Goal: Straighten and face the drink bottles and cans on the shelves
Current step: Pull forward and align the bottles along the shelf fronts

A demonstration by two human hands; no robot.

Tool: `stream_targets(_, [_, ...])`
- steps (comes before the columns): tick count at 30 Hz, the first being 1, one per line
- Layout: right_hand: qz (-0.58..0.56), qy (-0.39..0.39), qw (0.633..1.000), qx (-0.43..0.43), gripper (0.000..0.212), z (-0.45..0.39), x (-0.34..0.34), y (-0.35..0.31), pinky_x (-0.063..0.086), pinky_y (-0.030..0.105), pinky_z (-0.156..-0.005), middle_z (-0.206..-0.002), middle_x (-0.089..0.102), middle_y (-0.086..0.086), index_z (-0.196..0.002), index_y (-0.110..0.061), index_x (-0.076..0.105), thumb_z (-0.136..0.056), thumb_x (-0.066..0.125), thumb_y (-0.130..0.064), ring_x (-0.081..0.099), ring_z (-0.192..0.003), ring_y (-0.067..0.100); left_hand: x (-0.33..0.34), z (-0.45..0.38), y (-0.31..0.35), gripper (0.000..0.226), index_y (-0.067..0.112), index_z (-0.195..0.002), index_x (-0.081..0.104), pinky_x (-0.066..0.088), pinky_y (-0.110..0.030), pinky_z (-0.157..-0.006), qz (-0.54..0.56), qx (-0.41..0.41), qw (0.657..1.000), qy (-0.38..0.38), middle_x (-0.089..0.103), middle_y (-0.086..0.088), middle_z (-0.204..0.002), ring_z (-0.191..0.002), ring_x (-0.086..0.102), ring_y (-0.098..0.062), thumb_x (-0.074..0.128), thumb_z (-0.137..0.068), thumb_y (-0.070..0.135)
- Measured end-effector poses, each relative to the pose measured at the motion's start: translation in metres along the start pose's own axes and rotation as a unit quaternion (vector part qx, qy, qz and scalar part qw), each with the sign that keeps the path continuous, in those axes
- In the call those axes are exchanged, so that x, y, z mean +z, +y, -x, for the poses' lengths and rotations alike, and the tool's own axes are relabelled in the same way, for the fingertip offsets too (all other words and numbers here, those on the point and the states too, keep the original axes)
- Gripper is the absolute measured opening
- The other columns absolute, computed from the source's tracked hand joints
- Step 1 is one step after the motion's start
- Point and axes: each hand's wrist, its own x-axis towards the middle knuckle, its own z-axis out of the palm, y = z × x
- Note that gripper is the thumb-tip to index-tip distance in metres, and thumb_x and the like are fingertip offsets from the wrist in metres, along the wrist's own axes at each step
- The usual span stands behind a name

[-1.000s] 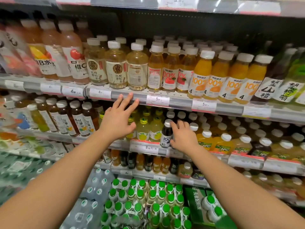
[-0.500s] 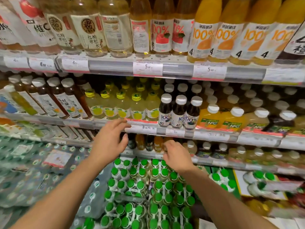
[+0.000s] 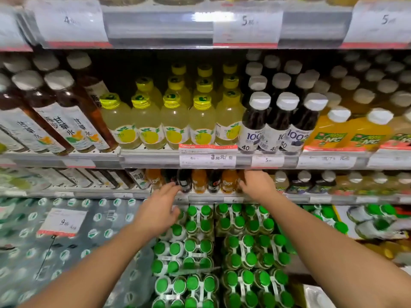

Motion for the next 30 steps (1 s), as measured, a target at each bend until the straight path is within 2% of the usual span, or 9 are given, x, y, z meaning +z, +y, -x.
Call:
stream_targets(5, [0.025, 0.054, 0.998, 0.020, 0.017, -0.005, 0.018, 0.001, 0.043, 0.037, -0.069, -0.105, 0.068, 0.015, -0.112, -0.011, 0.059, -0.099, 0.054, -0.021, 0.065, -0.095, 0.036, 0.003, -0.026, -0.008, 0.078, 0.022, -0.160, 0.020, 0.040, -0.043, -0.114, -0.006, 0.003, 1.000, -0.003, 0.016, -0.003, -0.168, -0.145, 0.036, -0.029, 0.061, -0.094, 0.025])
stream_targets(7, [0.026, 0.074, 0.997, 0.015, 0.022, 0.001, 0.028, 0.005, 0.047, 0.039, -0.071, -0.108, 0.064, 0.015, -0.117, -0.011, 0.058, -0.095, 0.058, -0.012, 0.065, -0.094, 0.036, 0.003, -0.036, -0.006, 0.079, 0.019, -0.160, 0.019, 0.041, -0.042, -0.112, -0.010, 0.007, 1.000, 0.011, 0.020, -0.007, -0.165, -0.139, 0.042, -0.032, 0.061, -0.093, 0.023])
stream_targets(10, [-0.029, 0.111, 0.993, 0.002, 0.033, 0.011, 0.041, 0.013, 0.053, 0.042, -0.073, -0.114, 0.056, 0.015, -0.121, -0.013, 0.058, -0.089, 0.063, -0.006, 0.065, -0.085, 0.040, 0.005, -0.050, 0.003, 0.076, 0.022, -0.157, 0.022, 0.052, -0.044, -0.095, -0.052, 0.020, 0.998, 0.025, 0.033, -0.004, -0.155, -0.128, 0.049, -0.030, 0.061, -0.091, 0.026])
stream_targets(12, [-0.066, 0.123, 0.990, -0.002, 0.033, 0.015, 0.042, 0.017, 0.053, 0.042, -0.073, -0.116, 0.052, 0.013, -0.119, -0.015, 0.059, -0.087, 0.063, -0.006, 0.064, -0.083, 0.039, 0.007, -0.056, 0.011, 0.073, 0.024, -0.155, 0.024, 0.055, -0.046, -0.088, -0.076, 0.017, 0.997, 0.030, 0.040, -0.004, -0.148, -0.126, 0.049, -0.029, 0.061, -0.091, 0.028])
stream_targets(16, [-0.118, 0.171, 0.978, -0.026, 0.029, 0.029, 0.044, 0.029, 0.052, 0.035, -0.067, -0.105, 0.044, 0.004, -0.110, -0.013, 0.064, -0.084, 0.071, -0.004, 0.056, -0.073, 0.027, 0.007, -0.069, 0.023, 0.054, 0.018, -0.143, 0.043, 0.055, -0.043, -0.084, -0.104, -0.040, 0.992, 0.061, 0.054, -0.010, -0.133, -0.121, 0.052, -0.031, 0.061, -0.093, 0.030])
stream_targets(19, [-0.132, 0.203, 0.968, -0.071, 0.027, 0.045, 0.049, 0.039, 0.044, 0.027, -0.060, -0.099, 0.037, -0.001, -0.106, -0.009, 0.064, -0.083, 0.074, -0.001, 0.046, -0.069, 0.017, 0.008, -0.082, 0.022, 0.029, 0.013, -0.121, 0.055, 0.054, -0.040, -0.071, -0.098, -0.067, 0.991, 0.060, 0.064, -0.013, -0.114, -0.108, 0.059, -0.033, 0.056, -0.096, 0.028])
stream_targets(21, [-0.133, 0.215, 0.963, -0.090, 0.026, 0.054, 0.045, 0.042, 0.043, 0.027, -0.058, -0.097, 0.036, -0.002, -0.106, -0.008, 0.064, -0.084, 0.075, -0.002, 0.044, -0.069, 0.016, 0.013, -0.092, 0.018, 0.022, 0.012, -0.112, 0.057, 0.049, -0.037, -0.065, -0.085, -0.075, 0.992, 0.057, 0.064, -0.013, -0.109, -0.101, 0.061, -0.034, 0.055, -0.096, 0.026])
stream_targets(26, [-0.125, 0.190, 0.967, -0.117, 0.028, 0.071, 0.031, 0.041, 0.039, 0.025, -0.058, -0.095, 0.035, -0.005, -0.110, -0.011, 0.066, -0.085, 0.079, -0.010, 0.042, -0.066, 0.012, 0.026, -0.108, 0.006, 0.012, 0.010, -0.104, 0.061, 0.040, -0.037, -0.062, -0.047, -0.068, 0.993, 0.087, 0.064, -0.017, -0.101, -0.090, 0.064, -0.038, 0.057, -0.094, 0.014])
stream_targets(30, [-0.138, 0.170, 0.967, -0.127, 0.026, 0.077, 0.028, 0.027, 0.042, 0.026, -0.060, -0.096, 0.038, -0.004, -0.109, -0.014, 0.067, -0.086, 0.078, -0.012, 0.047, -0.069, 0.012, 0.028, -0.102, 0.003, 0.008, 0.010, -0.095, 0.062, 0.044, -0.039, -0.066, -0.041, -0.035, 0.996, 0.078, 0.064, -0.013, -0.096, -0.091, 0.063, -0.036, 0.059, -0.091, 0.004])
